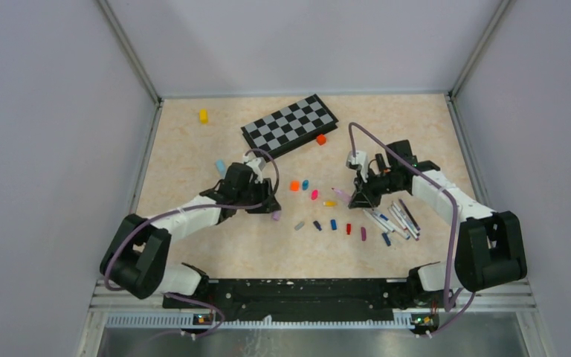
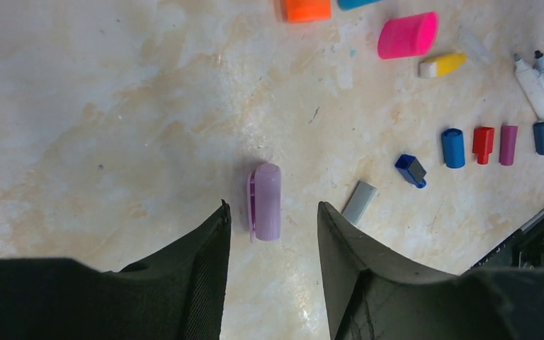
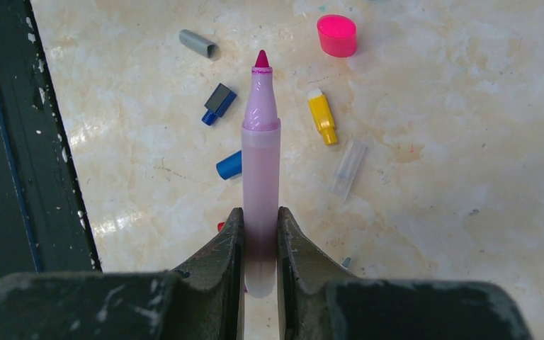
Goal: Open the pen caps
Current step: Place the pen cap at the center of the board.
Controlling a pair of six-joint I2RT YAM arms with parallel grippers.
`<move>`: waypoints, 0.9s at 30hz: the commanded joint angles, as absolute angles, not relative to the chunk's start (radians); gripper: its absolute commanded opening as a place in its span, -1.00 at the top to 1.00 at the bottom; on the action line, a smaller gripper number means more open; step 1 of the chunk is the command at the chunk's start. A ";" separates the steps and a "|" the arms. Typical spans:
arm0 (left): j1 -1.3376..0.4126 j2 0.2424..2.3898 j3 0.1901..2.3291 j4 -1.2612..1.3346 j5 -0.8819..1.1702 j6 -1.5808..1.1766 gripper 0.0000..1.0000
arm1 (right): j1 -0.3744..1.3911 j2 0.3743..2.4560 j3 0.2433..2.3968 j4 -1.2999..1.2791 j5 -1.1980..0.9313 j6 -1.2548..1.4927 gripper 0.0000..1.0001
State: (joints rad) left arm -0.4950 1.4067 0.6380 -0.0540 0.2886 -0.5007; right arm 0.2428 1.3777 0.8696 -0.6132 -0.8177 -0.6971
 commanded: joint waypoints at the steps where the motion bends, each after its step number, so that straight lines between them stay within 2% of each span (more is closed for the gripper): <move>1: -0.497 1.281 0.665 -0.061 0.186 -0.466 -0.05 | 0.218 1.361 0.891 -0.581 -0.856 -0.675 0.79; 6: -0.496 1.168 0.638 -0.045 0.107 -0.433 -0.33 | 0.195 1.365 0.886 -0.549 -0.857 -0.621 0.79; 11: -0.494 1.063 0.570 0.028 0.039 -0.418 -0.95 | 0.165 1.374 0.872 -0.477 -0.829 -0.526 0.79; 19: -0.485 1.020 0.527 0.045 0.025 -0.419 -0.97 | 0.147 1.420 0.862 -0.327 -0.607 -0.287 0.74; 27: -0.482 1.031 0.511 0.066 0.043 -0.425 -0.98 | 0.140 1.465 0.875 -0.302 -0.563 -0.245 0.73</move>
State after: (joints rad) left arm -0.4870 1.0367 0.5251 0.0051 0.0360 -0.4324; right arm 0.1471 1.4555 0.8574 -0.3569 -0.6018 -0.2935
